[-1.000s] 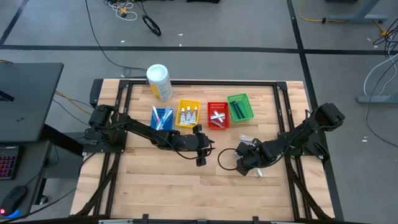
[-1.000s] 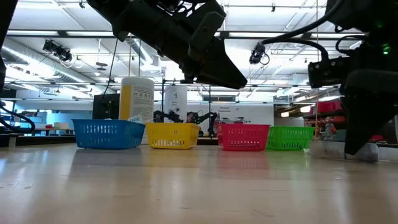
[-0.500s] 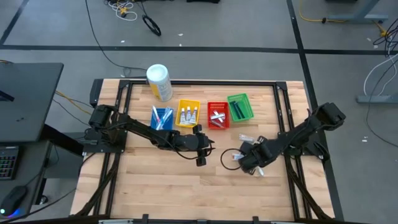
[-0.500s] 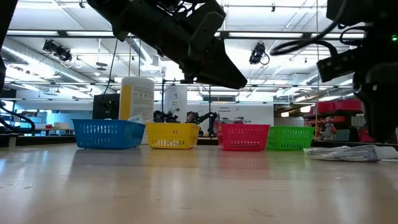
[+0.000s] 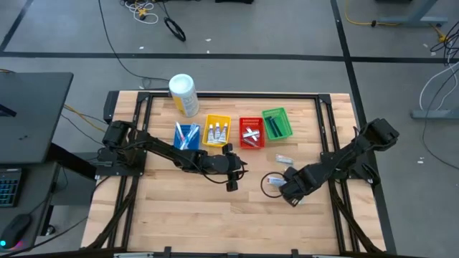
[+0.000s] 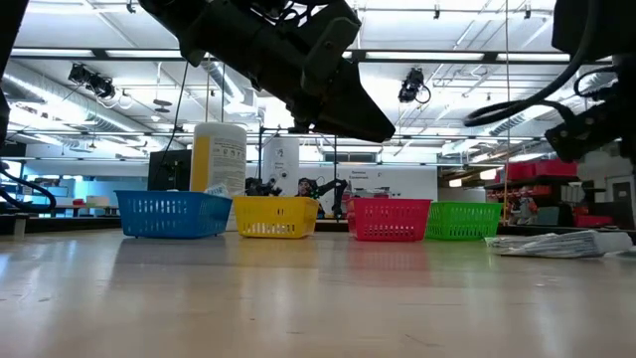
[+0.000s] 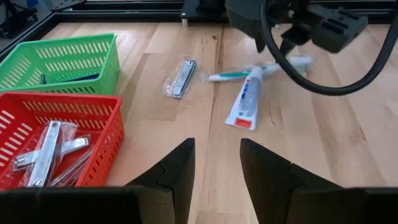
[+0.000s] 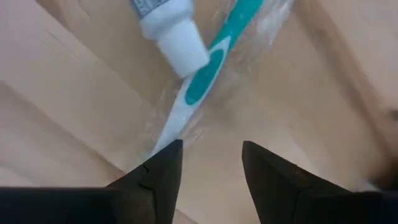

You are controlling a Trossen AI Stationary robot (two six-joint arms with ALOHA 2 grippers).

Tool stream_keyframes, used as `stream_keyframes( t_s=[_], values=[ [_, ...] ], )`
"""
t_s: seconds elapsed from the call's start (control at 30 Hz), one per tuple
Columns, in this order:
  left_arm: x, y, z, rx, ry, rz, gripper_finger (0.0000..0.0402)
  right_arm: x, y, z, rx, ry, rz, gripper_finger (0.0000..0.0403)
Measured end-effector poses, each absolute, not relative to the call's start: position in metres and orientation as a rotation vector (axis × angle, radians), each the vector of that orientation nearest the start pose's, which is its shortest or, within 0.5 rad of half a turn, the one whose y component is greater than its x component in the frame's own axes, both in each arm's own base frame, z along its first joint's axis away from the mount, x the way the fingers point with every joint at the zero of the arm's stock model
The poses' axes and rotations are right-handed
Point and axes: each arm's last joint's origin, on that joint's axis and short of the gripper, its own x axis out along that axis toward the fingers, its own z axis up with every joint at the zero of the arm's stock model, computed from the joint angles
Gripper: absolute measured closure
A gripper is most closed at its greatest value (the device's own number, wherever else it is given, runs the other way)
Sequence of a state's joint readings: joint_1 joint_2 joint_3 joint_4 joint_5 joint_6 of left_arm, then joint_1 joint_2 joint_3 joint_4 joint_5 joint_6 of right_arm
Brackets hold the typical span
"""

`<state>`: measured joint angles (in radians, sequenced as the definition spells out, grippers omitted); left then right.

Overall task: Pick & Place Travel size toiletries
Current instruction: Put the green toothbrush into the blue bin

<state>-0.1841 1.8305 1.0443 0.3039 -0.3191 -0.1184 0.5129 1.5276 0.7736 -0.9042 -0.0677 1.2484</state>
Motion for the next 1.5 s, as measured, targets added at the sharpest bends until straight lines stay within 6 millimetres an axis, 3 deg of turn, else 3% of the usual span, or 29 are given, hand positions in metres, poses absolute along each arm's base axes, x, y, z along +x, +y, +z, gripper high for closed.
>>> stream_keyframes(
  t_s=[0.17,0.27,0.5,0.77,1.03,1.23,1.37,1.5],
  values=[
    [0.383,-0.062,0.183,0.004,0.458,0.160,0.0264,0.193,0.109,0.139,0.597,1.521,-0.602,0.0225],
    [0.383,-0.062,0.183,0.005,0.458,0.161,0.0264,0.189,0.107,0.139,0.580,1.560,-0.630,0.0225],
    [0.383,-0.062,0.184,0.005,0.458,0.161,0.0264,0.188,0.109,0.160,0.533,1.664,-0.678,0.0225],
    [0.383,-0.062,0.183,0.006,0.458,0.161,0.0264,0.210,0.120,0.164,0.562,1.523,-0.437,0.0225],
    [0.383,-0.062,0.183,0.006,0.459,0.161,0.0264,0.198,0.113,0.148,0.583,1.556,-0.540,0.0225],
    [0.383,-0.062,0.183,0.006,0.459,0.161,0.0264,0.192,0.111,0.132,0.640,1.556,-0.483,0.0225],
    [0.383,-0.062,0.183,0.006,0.459,0.161,0.0264,0.190,0.110,0.131,0.608,1.553,-0.510,0.0244],
    [0.383,-0.062,0.183,0.006,0.458,0.161,0.0264,0.188,0.108,0.131,0.590,1.557,-0.526,0.0298]
  ],
)
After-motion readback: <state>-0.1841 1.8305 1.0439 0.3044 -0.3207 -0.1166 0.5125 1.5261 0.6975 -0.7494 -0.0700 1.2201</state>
